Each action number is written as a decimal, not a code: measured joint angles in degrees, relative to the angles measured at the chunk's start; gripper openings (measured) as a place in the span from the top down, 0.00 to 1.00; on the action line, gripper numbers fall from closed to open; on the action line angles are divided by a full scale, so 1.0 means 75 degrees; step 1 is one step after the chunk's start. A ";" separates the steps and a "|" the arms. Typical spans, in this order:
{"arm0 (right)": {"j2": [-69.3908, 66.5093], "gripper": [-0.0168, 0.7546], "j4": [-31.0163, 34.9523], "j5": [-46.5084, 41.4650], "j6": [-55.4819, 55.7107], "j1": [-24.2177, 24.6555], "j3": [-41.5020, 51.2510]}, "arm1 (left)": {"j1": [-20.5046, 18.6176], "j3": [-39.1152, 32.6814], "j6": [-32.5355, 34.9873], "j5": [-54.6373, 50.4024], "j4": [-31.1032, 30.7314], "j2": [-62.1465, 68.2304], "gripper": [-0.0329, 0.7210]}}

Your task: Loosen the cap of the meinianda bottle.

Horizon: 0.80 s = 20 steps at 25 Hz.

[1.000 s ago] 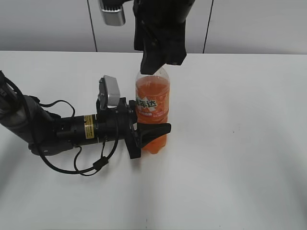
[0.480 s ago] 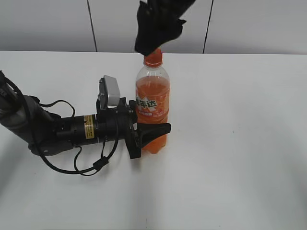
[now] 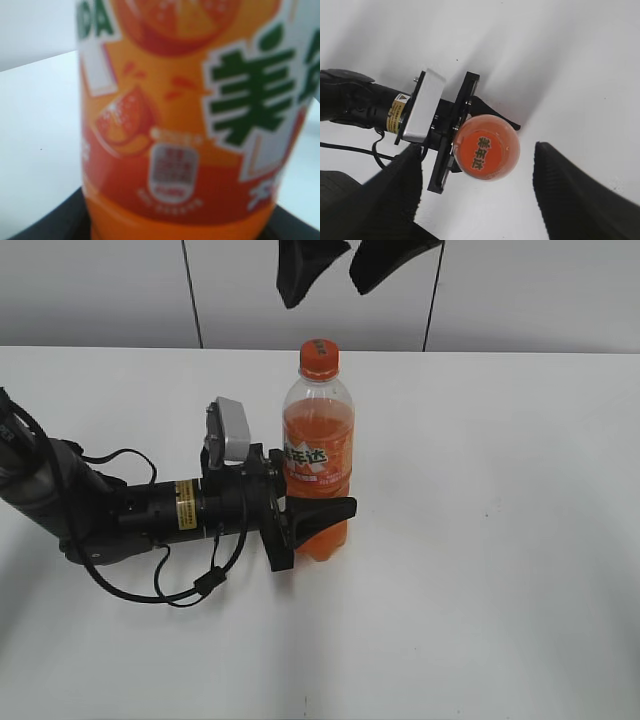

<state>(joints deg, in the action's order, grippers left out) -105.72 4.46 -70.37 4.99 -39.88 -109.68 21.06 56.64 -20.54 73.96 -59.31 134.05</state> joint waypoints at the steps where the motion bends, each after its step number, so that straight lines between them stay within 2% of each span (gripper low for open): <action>1: 0.0000 0.31 0.0028 0.0000 0.0126 0.0000 0.0000 | 0.0000 0.0000 0.0000 0.0000 0.0000 0.0000 0.43; 6: 0.0006 0.31 0.0126 0.0000 0.0541 0.0000 0.0136 | 0.0000 0.0000 0.0000 0.0000 0.0000 0.0000 0.43; 20: -0.0487 0.31 0.0146 0.0004 0.0562 0.0000 0.0288 | 0.0000 0.0000 0.0000 0.0000 0.0000 0.0000 0.43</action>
<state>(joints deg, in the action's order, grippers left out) -109.38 5.55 -70.33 9.21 -39.88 -107.52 21.06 56.64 -20.54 73.96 -59.31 134.05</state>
